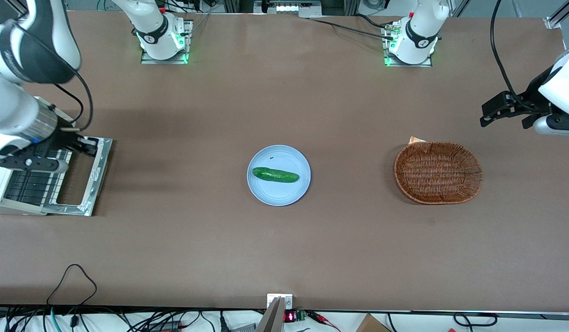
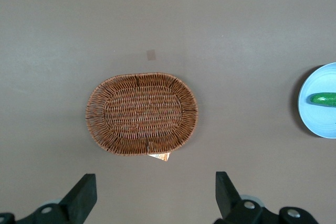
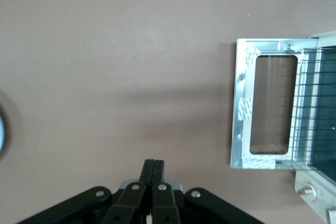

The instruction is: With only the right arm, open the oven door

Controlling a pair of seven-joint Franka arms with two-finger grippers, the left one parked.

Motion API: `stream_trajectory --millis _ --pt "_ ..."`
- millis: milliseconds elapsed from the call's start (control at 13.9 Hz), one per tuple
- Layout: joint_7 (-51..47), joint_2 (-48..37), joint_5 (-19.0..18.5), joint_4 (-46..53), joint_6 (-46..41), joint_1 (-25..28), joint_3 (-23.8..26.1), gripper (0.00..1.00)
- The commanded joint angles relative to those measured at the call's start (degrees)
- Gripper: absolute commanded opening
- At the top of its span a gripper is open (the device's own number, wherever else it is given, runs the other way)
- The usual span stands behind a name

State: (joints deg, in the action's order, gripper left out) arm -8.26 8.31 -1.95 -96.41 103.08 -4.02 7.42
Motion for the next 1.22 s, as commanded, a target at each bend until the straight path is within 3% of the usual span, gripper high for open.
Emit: stream_trajectory --millis 0,503,575,646,790,1149 --pt "0.96 -1.01 1.94 3.84 -5.94 0.15 -0.12 0.05" --pt "2.01 -3.38 2.82 5.88 -10.53 0.59 -0.12 0.1" --pt "2.8 -3.56 2.91 5.88 -10.62 0.59 -0.12 0.16" --pt "2.81 -3.56 2.83 5.88 -10.62 0.59 -0.12 0.36" --pt "2.81 -3.56 2.82 5.88 -10.54 0.68 -0.12 0.99" --pt "3.24 -3.65 2.48 5.88 -10.62 0.94 -0.12 0.99"
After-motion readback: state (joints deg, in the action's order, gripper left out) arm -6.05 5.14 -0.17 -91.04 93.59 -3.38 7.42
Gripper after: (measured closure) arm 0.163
